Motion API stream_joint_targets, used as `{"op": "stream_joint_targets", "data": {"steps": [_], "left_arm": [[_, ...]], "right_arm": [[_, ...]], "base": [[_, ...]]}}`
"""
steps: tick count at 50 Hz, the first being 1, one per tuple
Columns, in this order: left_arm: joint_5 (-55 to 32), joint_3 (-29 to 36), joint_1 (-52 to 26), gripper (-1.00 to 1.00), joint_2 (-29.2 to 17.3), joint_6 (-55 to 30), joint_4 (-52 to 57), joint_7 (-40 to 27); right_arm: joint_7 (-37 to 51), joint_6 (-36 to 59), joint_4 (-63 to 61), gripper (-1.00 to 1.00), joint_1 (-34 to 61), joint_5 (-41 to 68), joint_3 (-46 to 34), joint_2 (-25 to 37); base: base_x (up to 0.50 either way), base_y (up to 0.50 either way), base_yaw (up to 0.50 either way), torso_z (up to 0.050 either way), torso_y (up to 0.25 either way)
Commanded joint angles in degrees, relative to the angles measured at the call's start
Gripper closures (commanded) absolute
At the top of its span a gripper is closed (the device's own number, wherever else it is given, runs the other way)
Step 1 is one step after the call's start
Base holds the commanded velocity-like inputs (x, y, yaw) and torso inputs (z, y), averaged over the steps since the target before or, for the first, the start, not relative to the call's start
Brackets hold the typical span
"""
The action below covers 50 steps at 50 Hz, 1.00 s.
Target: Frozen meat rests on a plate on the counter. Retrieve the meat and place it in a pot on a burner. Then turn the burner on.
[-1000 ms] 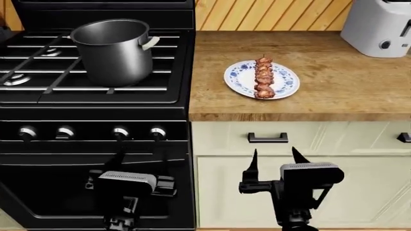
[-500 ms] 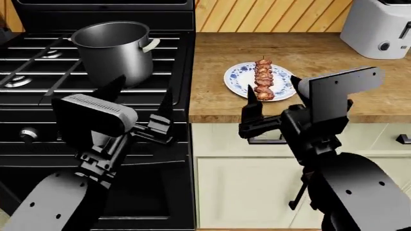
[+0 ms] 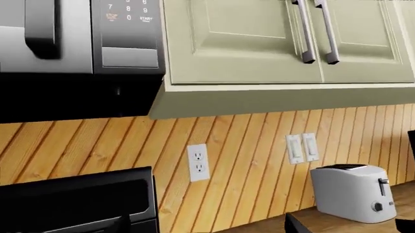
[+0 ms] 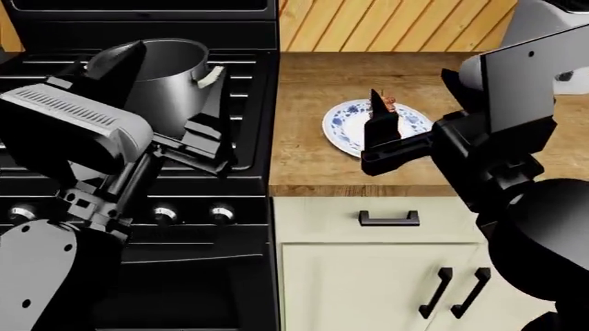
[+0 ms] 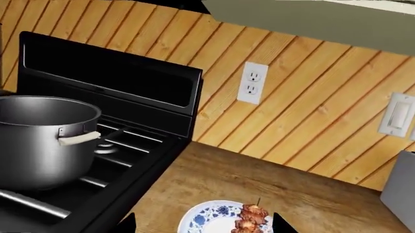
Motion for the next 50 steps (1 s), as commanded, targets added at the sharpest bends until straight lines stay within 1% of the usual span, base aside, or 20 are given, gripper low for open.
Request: {"op": "stream_joint_targets", "data": {"steps": [1, 8, 11, 18, 22, 26, 33, 35, 39, 40, 42, 43, 45, 50], "left_arm": [[-1.5, -0.3, -4.3, -1.0, -0.5, -1.6, 0.3, -0.1], [-3.1, -0.6, -7.3, -1.0, -0.9, -4.2, 2.3, -1.3], [-3.7, -1.1, -10.1, -1.0, -1.3, -6.3, 2.4, -2.5], [-9.2, -2.7, -16.4, -1.0, -2.1, -15.8, 2.0, -4.7], [-14.8, -5.2, -19.2, -1.0, -1.4, -22.3, 1.7, -6.3], [-17.5, -6.5, -21.7, -1.0, -1.3, -25.4, 1.6, -7.3], [-19.6, -8.2, -23.3, -1.0, -1.4, -26.7, 2.1, -8.1], [-20.5, -8.9, -23.9, -1.0, -1.3, -27.5, 2.2, -8.7], [-22.3, -9.9, -24.9, -1.0, -1.5, -28.9, 2.2, -9.2], [-22.5, -10.1, -25.2, -1.0, -1.5, -29.1, 2.0, -9.2], [-22.9, -10.5, -25.5, -1.0, -1.7, -29.2, 1.8, -9.2], [-22.9, -10.6, -25.6, -1.0, -1.9, -29.1, 1.7, -9.1], [-22.8, -10.7, -25.6, -1.0, -2.1, -28.7, 1.4, -8.9], [-22.2, -10.3, -24.9, -1.0, -2.6, -27.9, 0.5, -8.3]], "right_arm": [[8.7, 1.2, 2.2, -1.0, 1.6, 9.9, 2.1, 1.2], [14.0, 1.9, 4.0, -1.0, 3.0, 16.6, 2.0, 2.1], [15.9, 1.4, 4.4, -1.0, 3.4, 19.0, 1.7, 2.7], [20.7, 1.2, 5.5, -1.0, 4.1, 24.3, 1.4, 3.6], [22.4, 0.4, 6.2, -1.0, 4.5, 25.9, 0.5, 4.4], [23.4, -0.2, 6.8, -1.0, 4.8, 27.0, -0.2, 5.0], [26.1, -0.9, 7.5, -1.0, 5.2, 29.3, -1.2, 5.9], [28.1, -0.4, 8.7, -1.0, 5.8, 30.9, -2.0, 6.1], [32.9, 0.1, 12.1, -1.0, 8.2, 35.7, -4.2, 6.8], [34.2, 1.0, 13.0, -1.0, 9.3, 36.3, -5.9, 7.4], [35.3, 2.3, 14.4, -1.0, 12.9, 35.1, -13.4, 10.0], [35.2, 1.7, 15.7, -1.0, 13.3, 35.6, -14.4, 10.1], [37.8, -1.0, 19.5, -1.0, 13.2, 37.4, -13.2, 9.3], [40.2, -3.5, 26.6, -1.0, 14.6, 39.0, -12.9, 8.5]], "base": [[0.5, 0.0, 0.0, 0.0, 0.0], [0.5, 0.0, 0.0, 0.0, 0.0], [0.5, 0.0, 0.0, 0.0, 0.0], [0.5, 0.0, 0.0, 0.0, 0.0], [0.5, 0.0, 0.0, 0.0, 0.0], [0.5, 0.0, 0.0, 0.0, 0.004], [0.5, 0.0, 0.0, 0.0, 0.0], [0.45, 0.0, 0.0, 0.0, 0.0], [0.03, 0.0, 0.0, 0.0, 0.003], [0.0, 0.0, 0.0, 0.0, 0.0], [0.0, 0.0, 0.0, 0.0, 0.0], [0.0, 0.0, 0.0, 0.0, 0.0], [0.0, 0.0, 0.0, 0.0, 0.0], [0.0, 0.0, 0.0, 0.0, 0.0]]}}
